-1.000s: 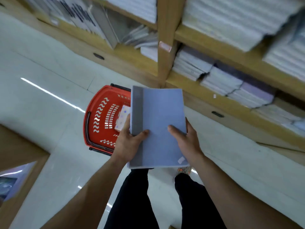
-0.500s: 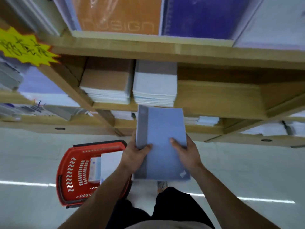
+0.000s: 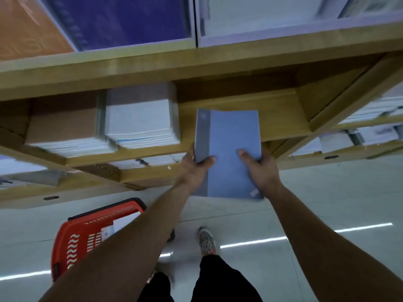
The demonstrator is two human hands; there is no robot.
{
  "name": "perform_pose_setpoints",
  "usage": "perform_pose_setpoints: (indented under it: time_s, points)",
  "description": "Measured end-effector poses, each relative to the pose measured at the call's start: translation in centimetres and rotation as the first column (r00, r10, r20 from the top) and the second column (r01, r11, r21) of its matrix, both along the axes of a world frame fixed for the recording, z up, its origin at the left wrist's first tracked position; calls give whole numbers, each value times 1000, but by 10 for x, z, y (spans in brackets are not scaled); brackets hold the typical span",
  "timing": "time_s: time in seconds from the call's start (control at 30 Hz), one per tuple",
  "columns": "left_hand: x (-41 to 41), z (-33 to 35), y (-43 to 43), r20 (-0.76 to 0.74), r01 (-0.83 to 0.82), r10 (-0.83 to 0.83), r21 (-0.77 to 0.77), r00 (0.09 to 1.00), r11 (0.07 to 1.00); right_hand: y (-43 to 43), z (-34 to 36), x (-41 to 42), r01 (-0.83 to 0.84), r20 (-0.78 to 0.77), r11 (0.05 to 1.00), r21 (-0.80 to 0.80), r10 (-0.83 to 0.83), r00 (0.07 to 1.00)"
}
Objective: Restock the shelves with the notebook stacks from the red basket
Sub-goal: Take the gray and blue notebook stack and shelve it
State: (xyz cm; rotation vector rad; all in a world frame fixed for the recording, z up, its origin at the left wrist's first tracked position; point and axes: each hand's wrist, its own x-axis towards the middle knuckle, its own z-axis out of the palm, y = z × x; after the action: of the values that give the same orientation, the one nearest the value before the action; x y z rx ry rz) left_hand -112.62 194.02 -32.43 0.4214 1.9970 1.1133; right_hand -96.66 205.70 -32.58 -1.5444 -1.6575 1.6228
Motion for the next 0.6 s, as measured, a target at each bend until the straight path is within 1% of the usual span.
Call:
perform_pose_setpoints:
  time_s: [0.1, 0.2, 0.3, 0.37, 0.43, 0.5, 0.6]
  points:
    - [-20, -5, 37, -76, -42, 42, -6, 996, 999, 40, -13, -27, -29, -63, 999, 18, 31, 998]
    - [-38, -13, 65, -146, -84, 81, -10, 986, 996, 72, -25, -52, -85, -58, 995, 52, 88, 994]
    - [-51, -20, 82, -224, -69, 54, -60, 973, 996, 94, -37, -68, -97, -48, 993, 61, 100, 994]
    - [-54, -24, 89, -272, -73, 38, -119, 962, 990, 104, -43, -74, -129, -1, 989, 78, 129, 992]
    - [-53, -29, 92, -288, -88, 34, -175, 957, 981, 108, -46, -75, -172, 81, 979, 114, 163, 983]
    - [-51, -33, 91, -295, -109, 49, -192, 954, 975, 111, -44, -74, -227, 161, 959, 171, 200, 966]
    - [-45, -36, 85, -259, -129, 75, -197, 963, 972, 110, -39, -70, -284, 251, 941, 184, 235, 939]
